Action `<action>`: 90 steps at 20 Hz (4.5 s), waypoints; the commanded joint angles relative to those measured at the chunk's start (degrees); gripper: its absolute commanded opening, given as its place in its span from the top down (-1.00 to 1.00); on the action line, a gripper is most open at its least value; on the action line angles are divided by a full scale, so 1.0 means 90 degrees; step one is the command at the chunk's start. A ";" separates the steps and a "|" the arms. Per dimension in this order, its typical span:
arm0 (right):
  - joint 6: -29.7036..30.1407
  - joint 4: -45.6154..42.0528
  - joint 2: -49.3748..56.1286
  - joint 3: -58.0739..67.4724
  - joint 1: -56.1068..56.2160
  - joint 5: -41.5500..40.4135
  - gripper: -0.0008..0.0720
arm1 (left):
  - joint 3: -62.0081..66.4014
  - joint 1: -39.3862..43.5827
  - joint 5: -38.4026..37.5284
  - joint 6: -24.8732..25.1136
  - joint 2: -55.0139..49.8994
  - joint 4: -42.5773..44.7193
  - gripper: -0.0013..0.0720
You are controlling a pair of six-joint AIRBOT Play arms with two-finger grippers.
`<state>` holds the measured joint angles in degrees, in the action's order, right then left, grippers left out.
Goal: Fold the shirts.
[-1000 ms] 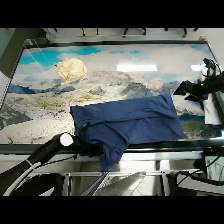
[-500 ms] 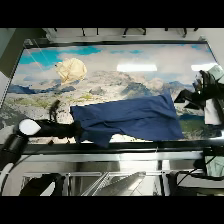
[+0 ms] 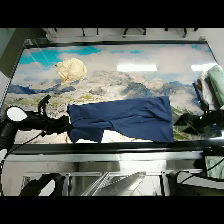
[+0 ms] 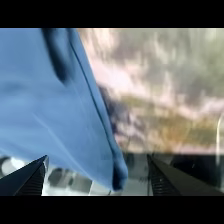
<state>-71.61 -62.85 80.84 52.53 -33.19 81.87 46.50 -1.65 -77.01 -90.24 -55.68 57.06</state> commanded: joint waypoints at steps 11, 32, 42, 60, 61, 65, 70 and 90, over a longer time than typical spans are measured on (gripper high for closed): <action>0.0389 0.0848 -0.0177 -0.1319 0.0724 -0.0206 0.92 | 0.0034 -0.0044 -0.0126 0.0022 0.0364 0.0036 0.91; -0.1037 -0.0131 -0.1702 0.0398 0.0884 -0.1018 0.92 | 0.2147 -0.0046 0.0736 0.0430 -0.2283 0.0061 0.92; -0.0894 -0.0029 0.0624 0.1139 0.1190 -0.1940 0.92 | 0.4852 -0.0032 0.0223 0.0425 -0.4969 0.0393 0.92; 0.0338 0.0588 0.0714 0.1353 0.0260 -0.0384 -0.95 | 0.5603 -0.0464 -0.0738 0.0294 -0.4301 0.0369 -0.45; 0.0476 0.0665 0.0784 0.1304 0.0151 -0.0449 -0.95 | 0.5603 -0.0440 -0.0840 0.0306 -0.4097 0.0372 0.53; 0.0930 0.1319 0.1367 0.1299 0.0141 -0.0602 -0.95 | 0.5603 -0.0019 -0.0733 0.0384 -0.3327 0.0379 0.91; 0.1450 0.2399 0.2171 0.1299 0.0459 -0.0695 -0.94 | 0.5603 0.0699 -0.0724 0.0381 -0.2934 0.0418 0.91; -0.0245 0.1671 -0.2368 0.1302 0.1326 -0.0075 0.92 | 0.4925 0.4711 0.3067 -0.0561 -0.5124 0.1144 0.91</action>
<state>-70.72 -46.78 65.25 64.18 -22.48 80.60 85.21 37.47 -52.71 -94.30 -94.54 67.33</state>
